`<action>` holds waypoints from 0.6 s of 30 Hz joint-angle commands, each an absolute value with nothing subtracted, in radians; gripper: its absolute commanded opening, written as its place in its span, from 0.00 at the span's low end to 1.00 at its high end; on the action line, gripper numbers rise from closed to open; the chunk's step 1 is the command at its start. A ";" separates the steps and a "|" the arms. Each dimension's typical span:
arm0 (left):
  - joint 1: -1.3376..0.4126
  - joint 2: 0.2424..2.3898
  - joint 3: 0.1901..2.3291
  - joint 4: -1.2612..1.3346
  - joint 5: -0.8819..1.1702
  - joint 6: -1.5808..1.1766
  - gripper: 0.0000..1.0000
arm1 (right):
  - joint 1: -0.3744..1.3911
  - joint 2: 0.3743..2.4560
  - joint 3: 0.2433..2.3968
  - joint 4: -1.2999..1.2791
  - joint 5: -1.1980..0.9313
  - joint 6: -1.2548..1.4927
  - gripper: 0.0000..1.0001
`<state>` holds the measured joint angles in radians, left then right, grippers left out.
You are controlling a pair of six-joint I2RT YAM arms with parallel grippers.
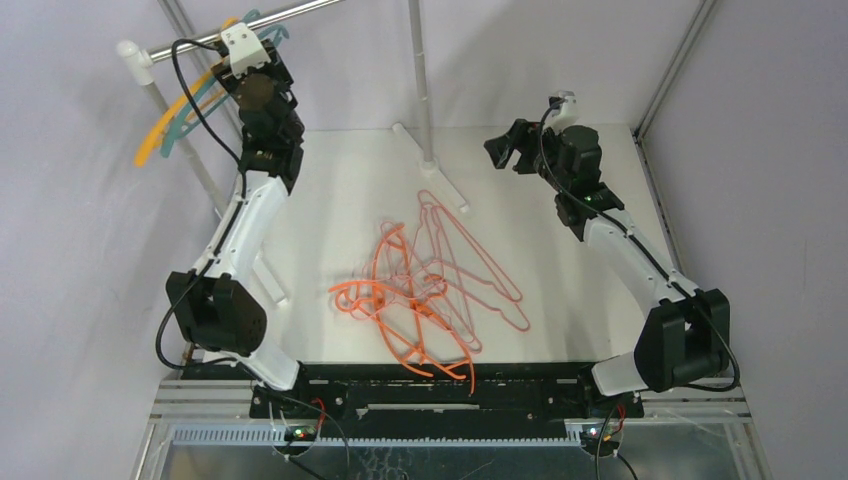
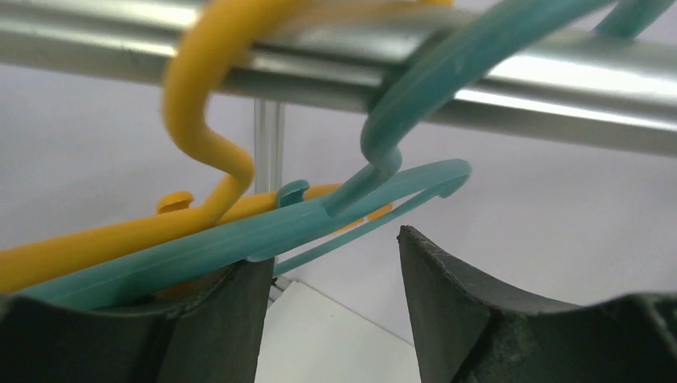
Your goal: Organize the hangers
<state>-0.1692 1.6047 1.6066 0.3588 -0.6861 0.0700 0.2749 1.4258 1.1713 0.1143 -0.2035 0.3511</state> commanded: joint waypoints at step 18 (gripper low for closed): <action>-0.042 1.397 1.360 0.359 -0.868 -0.065 0.64 | 0.324 1.326 1.135 0.107 -0.166 0.348 0.87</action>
